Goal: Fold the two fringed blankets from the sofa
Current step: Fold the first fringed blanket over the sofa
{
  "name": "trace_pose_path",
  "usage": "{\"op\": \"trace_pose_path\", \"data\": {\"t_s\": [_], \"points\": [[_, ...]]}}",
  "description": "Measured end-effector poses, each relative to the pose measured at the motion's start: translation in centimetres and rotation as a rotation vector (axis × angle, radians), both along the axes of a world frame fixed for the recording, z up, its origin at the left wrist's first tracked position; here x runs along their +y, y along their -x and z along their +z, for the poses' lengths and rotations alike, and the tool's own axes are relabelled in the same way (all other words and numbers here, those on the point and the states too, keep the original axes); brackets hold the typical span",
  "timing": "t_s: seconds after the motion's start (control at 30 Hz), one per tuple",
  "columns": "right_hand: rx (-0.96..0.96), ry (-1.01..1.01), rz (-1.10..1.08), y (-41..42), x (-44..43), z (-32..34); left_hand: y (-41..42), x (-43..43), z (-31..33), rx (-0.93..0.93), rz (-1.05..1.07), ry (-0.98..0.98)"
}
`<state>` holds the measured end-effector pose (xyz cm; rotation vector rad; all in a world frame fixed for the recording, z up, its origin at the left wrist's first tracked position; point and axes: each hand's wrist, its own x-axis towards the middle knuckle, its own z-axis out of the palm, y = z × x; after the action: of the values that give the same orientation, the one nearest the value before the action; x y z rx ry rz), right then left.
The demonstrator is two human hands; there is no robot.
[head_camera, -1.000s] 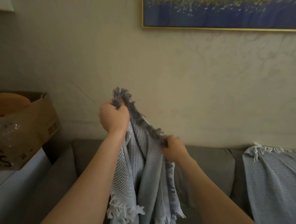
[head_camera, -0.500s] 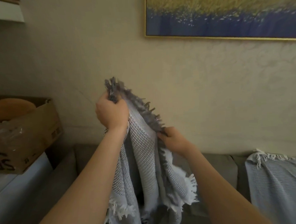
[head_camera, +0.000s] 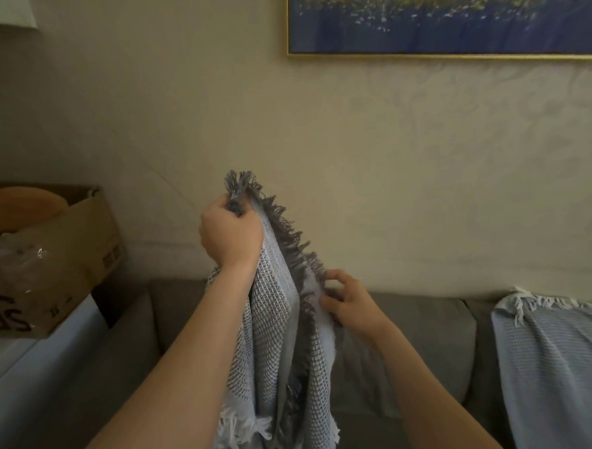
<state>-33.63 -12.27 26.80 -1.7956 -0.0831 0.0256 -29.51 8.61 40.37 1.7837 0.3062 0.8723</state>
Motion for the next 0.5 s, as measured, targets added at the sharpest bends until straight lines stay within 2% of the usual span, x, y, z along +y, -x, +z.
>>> {"op": "trace_pose_path", "data": {"t_s": [0.13,0.2,0.27,0.4,0.5], "points": [[-0.215,0.116,-0.374,1.8,1.3,-0.7,-0.2,0.1,-0.7,0.032,-0.006,0.006],[-0.294,0.222,-0.470,2.7,2.6,-1.2,-0.2,0.0,-1.0,0.027,-0.018,0.001],[-0.312,0.324,-0.461,3.1,3.5,-2.1,-0.4,-0.1,-1.3,0.034,-0.039,0.010],[-0.238,0.472,-0.301,2.4,4.4,-3.4,-0.7,-0.2,-1.8,0.047,-0.096,0.010],[-0.111,0.448,-0.159,1.8,4.9,-3.2,-0.9,-0.5,-2.0,0.034,-0.131,0.013]]}}
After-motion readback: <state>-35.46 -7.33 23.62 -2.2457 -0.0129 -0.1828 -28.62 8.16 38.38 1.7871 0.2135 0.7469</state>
